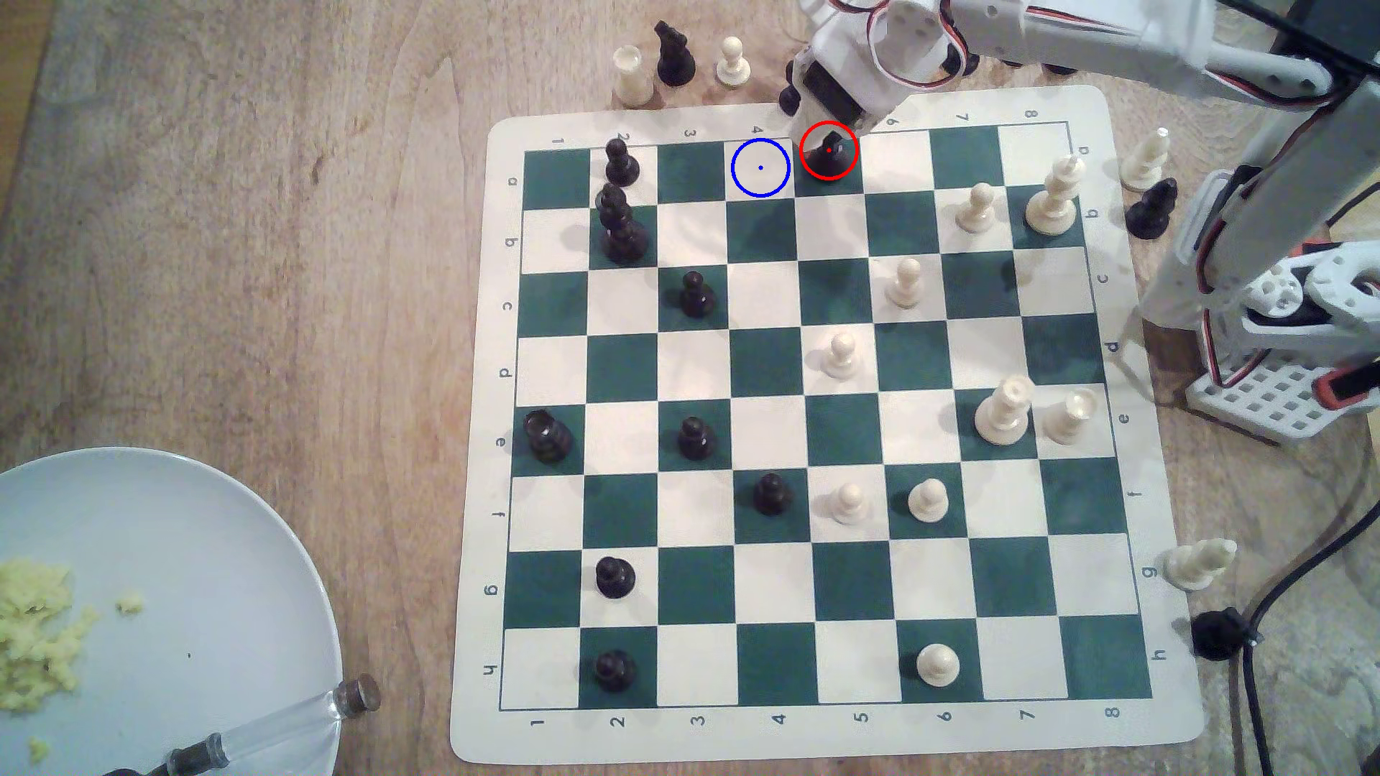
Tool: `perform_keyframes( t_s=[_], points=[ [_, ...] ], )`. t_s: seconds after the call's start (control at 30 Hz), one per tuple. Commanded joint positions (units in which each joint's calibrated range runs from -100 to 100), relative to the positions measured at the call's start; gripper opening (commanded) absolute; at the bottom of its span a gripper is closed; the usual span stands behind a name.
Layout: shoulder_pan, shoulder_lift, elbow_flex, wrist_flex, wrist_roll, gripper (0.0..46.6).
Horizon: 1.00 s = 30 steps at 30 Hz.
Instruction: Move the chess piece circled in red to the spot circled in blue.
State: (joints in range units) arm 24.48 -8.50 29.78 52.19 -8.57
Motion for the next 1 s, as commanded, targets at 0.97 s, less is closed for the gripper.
perform_keyframes(
  t_s=[0.97],
  points=[
    [-2.86,-5.33,-12.55,1.78,3.52,1.9]
  ],
)
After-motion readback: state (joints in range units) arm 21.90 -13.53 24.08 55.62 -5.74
